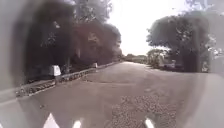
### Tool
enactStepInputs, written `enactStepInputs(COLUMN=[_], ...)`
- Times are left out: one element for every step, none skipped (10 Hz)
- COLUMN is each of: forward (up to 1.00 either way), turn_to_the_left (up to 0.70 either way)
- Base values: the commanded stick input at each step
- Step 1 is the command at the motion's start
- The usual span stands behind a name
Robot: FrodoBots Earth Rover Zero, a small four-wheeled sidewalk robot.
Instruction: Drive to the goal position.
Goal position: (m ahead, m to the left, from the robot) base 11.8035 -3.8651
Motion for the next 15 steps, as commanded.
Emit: enactStepInputs(forward=[0.85,0.85,0.85,0.85,0.85,0.85,0.85,0.85,0.85,0.85,0.85,0.85,0.85,0.85,0.85], turn_to_the_left=[0.00,0.00,0.00,0.00,0.00,0.00,0.00,0.00,0.00,0.00,0.00,0.00,-0.06,-0.18,-0.31])
